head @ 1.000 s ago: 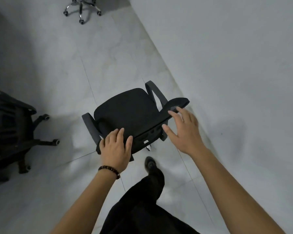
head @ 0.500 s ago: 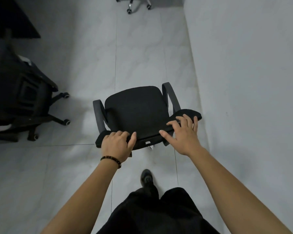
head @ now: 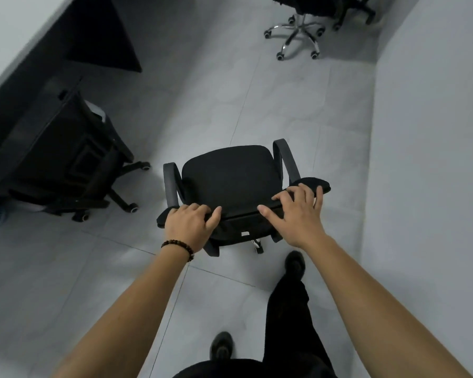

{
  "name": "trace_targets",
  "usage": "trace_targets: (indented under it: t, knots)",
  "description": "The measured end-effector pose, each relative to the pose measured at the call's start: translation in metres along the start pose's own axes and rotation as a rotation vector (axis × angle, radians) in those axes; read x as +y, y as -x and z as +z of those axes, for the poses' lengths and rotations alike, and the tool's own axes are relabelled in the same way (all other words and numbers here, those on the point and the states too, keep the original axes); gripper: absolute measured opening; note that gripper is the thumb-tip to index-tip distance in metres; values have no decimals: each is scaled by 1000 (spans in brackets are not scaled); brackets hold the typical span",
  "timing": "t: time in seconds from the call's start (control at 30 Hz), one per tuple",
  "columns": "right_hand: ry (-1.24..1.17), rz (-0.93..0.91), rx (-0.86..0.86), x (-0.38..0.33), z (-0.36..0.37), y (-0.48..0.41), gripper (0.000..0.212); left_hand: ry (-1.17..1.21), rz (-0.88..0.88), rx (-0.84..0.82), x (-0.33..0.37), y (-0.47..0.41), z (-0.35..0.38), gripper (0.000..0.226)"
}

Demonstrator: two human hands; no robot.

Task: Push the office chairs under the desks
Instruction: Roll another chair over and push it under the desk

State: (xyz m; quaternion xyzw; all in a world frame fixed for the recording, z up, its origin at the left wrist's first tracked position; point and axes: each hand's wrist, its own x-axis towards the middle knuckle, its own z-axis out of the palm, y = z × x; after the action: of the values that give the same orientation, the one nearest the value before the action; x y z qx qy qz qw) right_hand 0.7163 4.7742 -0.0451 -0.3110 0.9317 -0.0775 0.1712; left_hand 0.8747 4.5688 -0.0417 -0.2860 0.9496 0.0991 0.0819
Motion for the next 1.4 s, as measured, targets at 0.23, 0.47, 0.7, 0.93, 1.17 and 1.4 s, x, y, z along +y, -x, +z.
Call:
trace_targets:
  t: [0.23, 0.47, 0.7, 0.93, 1.17, 1.4]
  knots:
    - [70, -169, -72, 6, -59, -141, 78, 1, -466, -26, 22, -92, -25, 68]
    - [120, -274, -154, -7, -88, -258, 75, 179, -557, -14, 15, -184, -46, 58]
    - [131, -323, -157, -41, -117, -406, 75, 144, -594, -9, -11, -307, -80, 60]
    - [201, -383, -211, -89, -156, -552, 80, 185, -532, -67, -53, -413, -111, 61]
    - [217, -469, -233, -127, -176, -675, 83, 181, -569, -65, -85, -509, -136, 62]
    - [230, -640, -258, -181, -206, -835, 79, 227, -715, -58, -110, -634, -167, 64]
